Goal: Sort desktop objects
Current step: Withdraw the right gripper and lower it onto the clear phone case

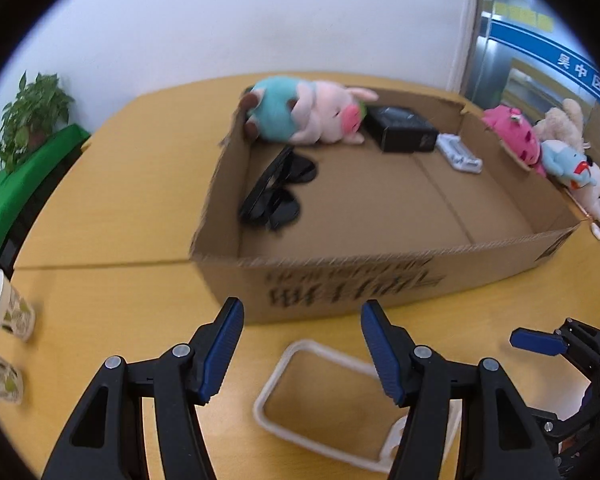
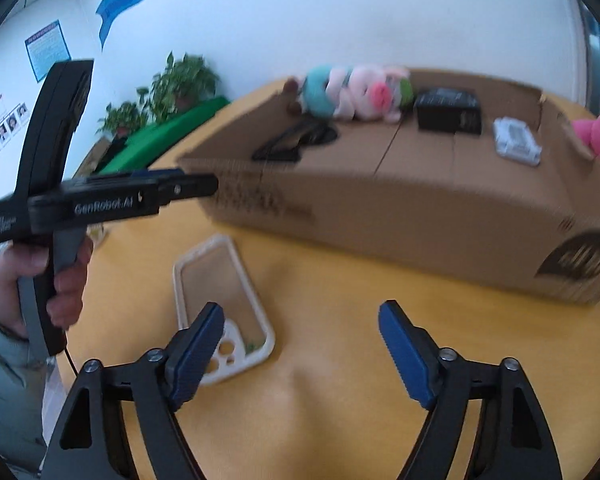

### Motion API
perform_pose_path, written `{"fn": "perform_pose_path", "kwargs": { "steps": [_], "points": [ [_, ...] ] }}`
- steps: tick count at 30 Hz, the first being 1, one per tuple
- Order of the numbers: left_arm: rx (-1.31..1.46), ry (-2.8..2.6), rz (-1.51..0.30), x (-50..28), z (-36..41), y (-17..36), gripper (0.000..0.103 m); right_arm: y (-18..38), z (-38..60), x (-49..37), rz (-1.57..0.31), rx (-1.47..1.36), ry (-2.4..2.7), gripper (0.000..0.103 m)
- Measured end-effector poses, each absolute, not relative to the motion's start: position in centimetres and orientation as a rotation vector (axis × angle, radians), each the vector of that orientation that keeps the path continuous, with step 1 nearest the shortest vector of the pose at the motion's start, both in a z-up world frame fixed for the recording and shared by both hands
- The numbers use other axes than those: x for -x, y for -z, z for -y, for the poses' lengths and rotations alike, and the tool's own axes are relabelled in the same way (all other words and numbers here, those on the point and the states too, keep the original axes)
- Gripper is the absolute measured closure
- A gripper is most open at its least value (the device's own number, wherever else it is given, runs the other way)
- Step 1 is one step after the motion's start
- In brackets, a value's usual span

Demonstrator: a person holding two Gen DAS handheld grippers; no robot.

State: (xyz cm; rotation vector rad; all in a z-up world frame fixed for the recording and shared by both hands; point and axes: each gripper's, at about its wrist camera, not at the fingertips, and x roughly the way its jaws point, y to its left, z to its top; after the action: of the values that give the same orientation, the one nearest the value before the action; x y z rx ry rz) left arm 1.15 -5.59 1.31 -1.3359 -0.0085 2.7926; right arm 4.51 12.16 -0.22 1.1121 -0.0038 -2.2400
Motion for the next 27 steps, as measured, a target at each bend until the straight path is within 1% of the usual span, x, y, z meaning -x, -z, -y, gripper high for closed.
{"fn": "perform_pose_path", "kwargs": {
  "steps": [1,5,7,8,10,11,14,15,16,19,22,27],
  "points": [
    [1.355,-2.783,0.018,-1.3,6.0,-0.8,0.042,0.9,-11.7,-4.8,-0.012,-1.132,2.224,0.031],
    [1.440,-2.757,0.013,-1.9,7.2,1.5,0.042,1.7,-10.1,-5.5,-0.070,-1.145,2.201,0.033],
    [1.480,-2.720,0.053,-2.1,7.7,2.6,0.044,2.2,-9.2,-6.0,-0.123,-1.146,2.189,0.044],
    [1.493,-2.699,0.076,-2.3,7.8,3.0,0.048,2.4,-8.9,-6.0,-0.151,-1.148,2.189,0.046],
    [1.517,-2.663,0.106,-2.6,7.7,3.9,0.068,2.8,-8.6,-6.1,-0.202,-1.161,2.193,0.058],
    [1.516,-2.646,0.121,-2.8,7.5,4.1,0.069,3.0,-8.6,-6.0,-0.210,-1.171,2.190,0.060],
    [1.488,-2.631,0.115,-3.6,6.4,4.1,0.078,3.2,-9.0,-6.0,-0.226,-1.180,2.202,0.063],
    [1.491,-2.622,0.113,-3.7,6.1,4.1,0.086,3.3,-9.1,-5.9,-0.250,-1.179,2.212,0.066],
    [1.491,-2.622,0.111,-3.9,5.8,4.0,0.087,3.3,-9.4,-5.8,-0.260,-1.185,2.219,0.071],
    [1.485,-2.608,0.135,-4.5,4.9,4.2,0.094,3.2,-10.9,-5.1,-0.243,-1.196,2.247,0.073],
    [1.477,-2.584,0.154,-4.9,3.6,4.2,0.097,3.2,-12.9,-4.2,-0.222,-1.206,2.297,0.074],
    [1.472,-2.601,0.126,-5.5,1.2,4.2,0.097,2.9,-15.4,-3.6,-0.178,-1.205,2.349,0.074]
  ]
}}
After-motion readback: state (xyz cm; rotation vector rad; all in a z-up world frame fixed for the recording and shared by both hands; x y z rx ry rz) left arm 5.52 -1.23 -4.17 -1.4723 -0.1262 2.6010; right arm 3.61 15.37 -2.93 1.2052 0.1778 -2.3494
